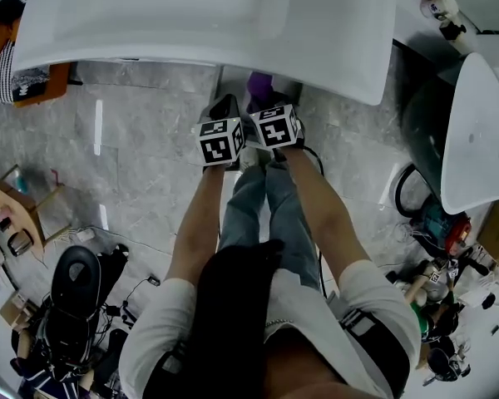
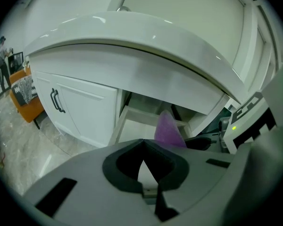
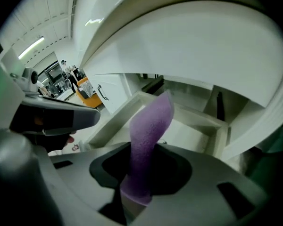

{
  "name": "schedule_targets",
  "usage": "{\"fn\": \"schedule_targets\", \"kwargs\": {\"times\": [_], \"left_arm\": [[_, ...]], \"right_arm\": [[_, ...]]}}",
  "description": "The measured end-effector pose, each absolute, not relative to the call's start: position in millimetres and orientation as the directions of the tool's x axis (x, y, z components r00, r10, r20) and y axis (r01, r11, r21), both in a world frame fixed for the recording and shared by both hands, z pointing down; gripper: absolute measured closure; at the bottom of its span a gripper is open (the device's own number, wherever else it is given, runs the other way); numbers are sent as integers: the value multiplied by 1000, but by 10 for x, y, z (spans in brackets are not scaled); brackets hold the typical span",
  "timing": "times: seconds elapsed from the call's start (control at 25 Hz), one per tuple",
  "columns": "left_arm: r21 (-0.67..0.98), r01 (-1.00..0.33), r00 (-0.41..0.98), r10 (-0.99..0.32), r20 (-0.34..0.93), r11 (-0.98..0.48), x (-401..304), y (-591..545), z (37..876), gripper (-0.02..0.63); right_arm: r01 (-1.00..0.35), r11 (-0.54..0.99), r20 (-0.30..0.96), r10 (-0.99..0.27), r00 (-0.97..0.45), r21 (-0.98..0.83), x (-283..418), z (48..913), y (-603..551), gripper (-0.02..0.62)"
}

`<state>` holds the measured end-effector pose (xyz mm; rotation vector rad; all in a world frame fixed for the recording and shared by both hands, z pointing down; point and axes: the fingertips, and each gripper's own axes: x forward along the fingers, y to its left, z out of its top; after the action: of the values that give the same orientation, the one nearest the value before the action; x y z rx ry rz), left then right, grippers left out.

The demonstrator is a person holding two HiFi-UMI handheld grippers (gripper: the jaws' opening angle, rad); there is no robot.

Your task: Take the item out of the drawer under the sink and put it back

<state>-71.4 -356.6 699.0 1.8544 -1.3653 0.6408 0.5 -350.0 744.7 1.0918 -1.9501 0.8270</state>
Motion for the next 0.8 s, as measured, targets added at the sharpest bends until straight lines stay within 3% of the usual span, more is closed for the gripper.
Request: {"fn": "schedule_targets", "kwargs": {"times": [0.28, 0.48, 0.8], "left_arm": [[259, -953, 303, -587, 751, -160, -751, -3480, 6990, 603], [272, -952, 302, -590, 749, -142, -803, -3507, 7001, 603], [267, -952, 301, -596, 745, -147, -835, -3523, 6936, 603]], "right_arm": [[-888, 409, 830, -405, -383, -210, 6, 7482, -3433, 443], [-874, 421, 803, -417, -425, -244, -131, 7429, -3458, 359], [-868, 436, 781, -446, -436, -236, -129, 7245, -3532, 325]]}}
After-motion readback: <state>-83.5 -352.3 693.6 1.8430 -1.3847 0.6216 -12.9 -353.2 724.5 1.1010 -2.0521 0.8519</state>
